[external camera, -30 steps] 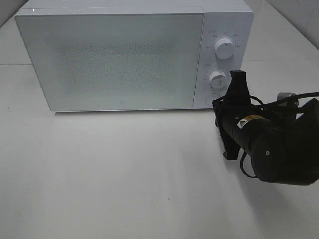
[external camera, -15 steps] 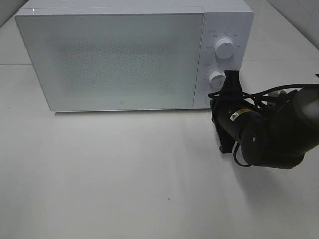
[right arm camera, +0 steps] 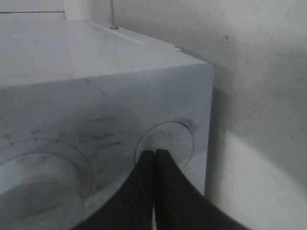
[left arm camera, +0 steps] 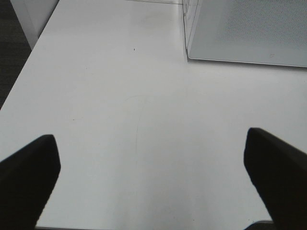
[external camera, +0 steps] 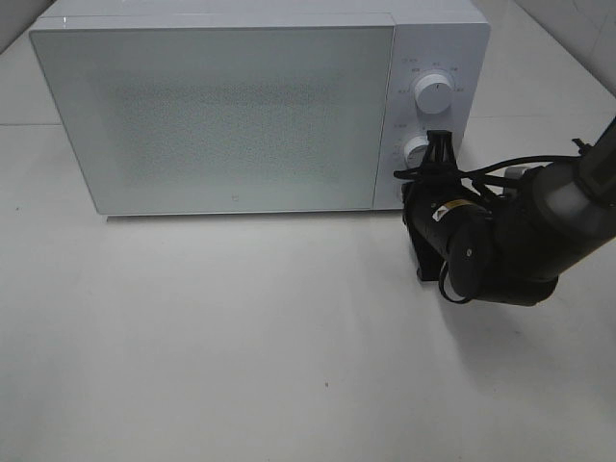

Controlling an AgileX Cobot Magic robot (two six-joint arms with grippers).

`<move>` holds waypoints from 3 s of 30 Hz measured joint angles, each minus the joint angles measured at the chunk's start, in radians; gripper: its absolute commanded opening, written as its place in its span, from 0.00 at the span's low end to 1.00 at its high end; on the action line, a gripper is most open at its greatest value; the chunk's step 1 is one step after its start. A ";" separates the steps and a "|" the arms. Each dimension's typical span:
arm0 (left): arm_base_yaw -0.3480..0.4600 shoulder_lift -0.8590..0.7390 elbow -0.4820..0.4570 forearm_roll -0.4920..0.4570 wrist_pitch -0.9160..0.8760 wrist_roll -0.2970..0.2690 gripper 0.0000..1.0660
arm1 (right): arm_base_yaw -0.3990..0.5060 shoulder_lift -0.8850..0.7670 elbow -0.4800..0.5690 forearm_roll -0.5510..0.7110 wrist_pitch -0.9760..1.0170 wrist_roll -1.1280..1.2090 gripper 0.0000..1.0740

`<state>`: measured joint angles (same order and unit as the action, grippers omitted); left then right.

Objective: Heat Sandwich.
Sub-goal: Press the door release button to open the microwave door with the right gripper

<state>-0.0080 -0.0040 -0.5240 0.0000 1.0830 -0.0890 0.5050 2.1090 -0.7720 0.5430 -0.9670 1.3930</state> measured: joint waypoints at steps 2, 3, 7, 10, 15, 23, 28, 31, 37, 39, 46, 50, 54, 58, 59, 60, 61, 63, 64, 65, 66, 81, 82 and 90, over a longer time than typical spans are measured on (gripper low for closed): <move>0.000 0.000 0.000 0.000 0.000 0.000 0.94 | -0.001 0.003 -0.004 0.000 0.002 0.000 0.00; 0.000 0.000 0.000 0.000 0.000 0.000 0.94 | -0.001 0.007 -0.007 0.001 0.002 0.000 0.00; 0.000 0.000 0.000 0.000 0.000 0.000 0.94 | -0.001 0.011 -0.011 0.003 0.002 -0.002 0.00; 0.000 0.000 0.000 0.000 0.000 0.000 0.94 | -0.001 0.011 -0.011 0.003 0.001 -0.003 0.00; 0.000 0.000 0.000 0.000 0.000 0.000 0.94 | -0.001 0.013 -0.011 0.006 -0.016 -0.006 0.00; 0.000 0.000 0.000 0.000 0.000 0.000 0.94 | -0.001 0.033 -0.015 0.010 -0.052 -0.006 0.00; 0.000 0.000 0.000 0.000 0.000 0.000 0.94 | 0.000 0.045 -0.027 0.017 -0.054 -0.006 0.00; 0.000 0.000 0.000 0.000 0.000 0.000 0.94 | 0.000 0.050 -0.044 0.029 -0.047 -0.014 0.00; 0.000 0.000 0.000 0.000 0.000 0.000 0.94 | -0.013 0.054 -0.066 0.023 -0.012 -0.056 0.00; 0.000 0.000 0.000 0.000 0.000 0.000 0.94 | -0.016 0.054 -0.069 0.022 0.002 -0.057 0.00; 0.000 0.000 0.000 0.000 0.000 0.000 0.94 | -0.022 0.056 -0.078 0.014 0.011 -0.057 0.00; 0.000 0.000 0.000 0.000 0.000 0.000 0.94 | -0.022 0.056 -0.078 0.014 0.008 -0.057 0.00; 0.000 0.000 0.000 0.000 0.000 0.000 0.94 | -0.022 0.056 -0.078 0.011 0.008 -0.057 0.00; 0.000 0.000 0.000 0.000 0.000 0.000 0.94 | -0.022 0.056 -0.078 0.010 0.008 -0.057 0.00; 0.000 0.000 0.000 0.000 0.000 0.000 0.94 | -0.022 0.056 -0.078 0.010 0.008 -0.057 0.00; 0.000 0.000 0.000 0.000 0.000 0.000 0.94 | -0.022 0.056 -0.078 0.009 0.008 -0.057 0.00; 0.000 0.000 0.000 0.000 0.000 0.000 0.94 | -0.022 0.056 -0.078 0.009 0.008 -0.057 0.00; 0.000 0.000 0.000 0.000 0.000 0.000 0.94 | -0.022 0.056 -0.078 0.008 0.008 -0.056 0.00; 0.000 0.000 0.000 0.000 0.000 0.000 0.94 | -0.022 0.056 -0.078 0.008 0.009 -0.056 0.00; 0.000 0.000 0.000 0.000 0.000 0.000 0.94 | -0.022 0.056 -0.078 0.008 0.011 -0.056 0.00; 0.000 0.000 0.000 0.000 0.000 0.000 0.94 | -0.022 0.056 -0.078 0.008 0.011 -0.056 0.00; 0.000 0.000 0.000 0.000 0.000 0.000 0.94 | -0.031 0.030 -0.084 0.004 0.093 -0.057 0.00; 0.000 0.000 0.000 0.000 0.000 0.000 0.94 | -0.033 0.029 -0.081 0.001 0.094 -0.057 0.00; 0.000 0.000 0.000 0.000 0.000 0.000 0.94 | -0.027 0.002 -0.042 -0.020 0.065 -0.053 0.00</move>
<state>-0.0080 -0.0040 -0.5240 0.0000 1.0830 -0.0890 0.4780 2.1110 -0.8140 0.5230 -0.9020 1.3400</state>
